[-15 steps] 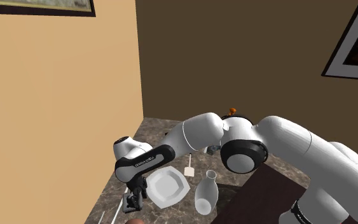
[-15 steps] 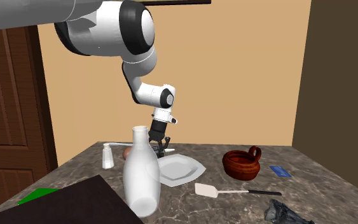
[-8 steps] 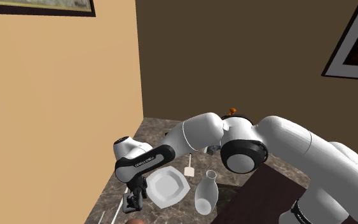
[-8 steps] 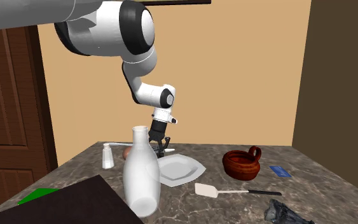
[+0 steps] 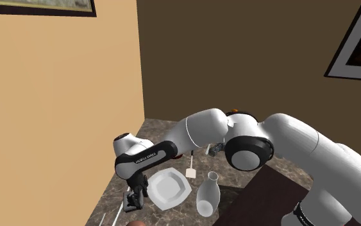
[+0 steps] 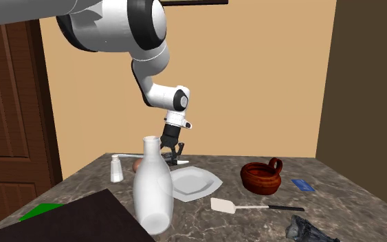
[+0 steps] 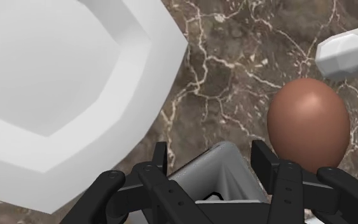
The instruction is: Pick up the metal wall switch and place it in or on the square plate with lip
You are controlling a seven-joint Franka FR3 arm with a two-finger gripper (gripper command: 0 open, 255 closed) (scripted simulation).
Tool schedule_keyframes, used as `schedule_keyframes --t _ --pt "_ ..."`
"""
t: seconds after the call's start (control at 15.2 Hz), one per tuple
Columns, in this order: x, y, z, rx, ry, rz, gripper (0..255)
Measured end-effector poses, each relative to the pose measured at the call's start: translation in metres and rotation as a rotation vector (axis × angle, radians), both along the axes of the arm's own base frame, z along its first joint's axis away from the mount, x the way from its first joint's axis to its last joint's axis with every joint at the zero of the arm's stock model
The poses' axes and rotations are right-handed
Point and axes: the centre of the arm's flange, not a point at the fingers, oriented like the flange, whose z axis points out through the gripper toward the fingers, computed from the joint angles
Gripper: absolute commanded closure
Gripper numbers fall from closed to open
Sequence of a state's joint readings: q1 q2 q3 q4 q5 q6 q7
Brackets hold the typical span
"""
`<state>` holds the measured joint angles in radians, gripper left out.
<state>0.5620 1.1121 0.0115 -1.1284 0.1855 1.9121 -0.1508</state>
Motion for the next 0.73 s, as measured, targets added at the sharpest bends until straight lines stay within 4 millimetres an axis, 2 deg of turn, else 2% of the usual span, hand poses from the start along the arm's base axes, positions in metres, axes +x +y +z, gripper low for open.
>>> schedule_keyframes --t 0.73 --pt "-0.001 0.000 0.059 0.000 0.000 0.000 255"
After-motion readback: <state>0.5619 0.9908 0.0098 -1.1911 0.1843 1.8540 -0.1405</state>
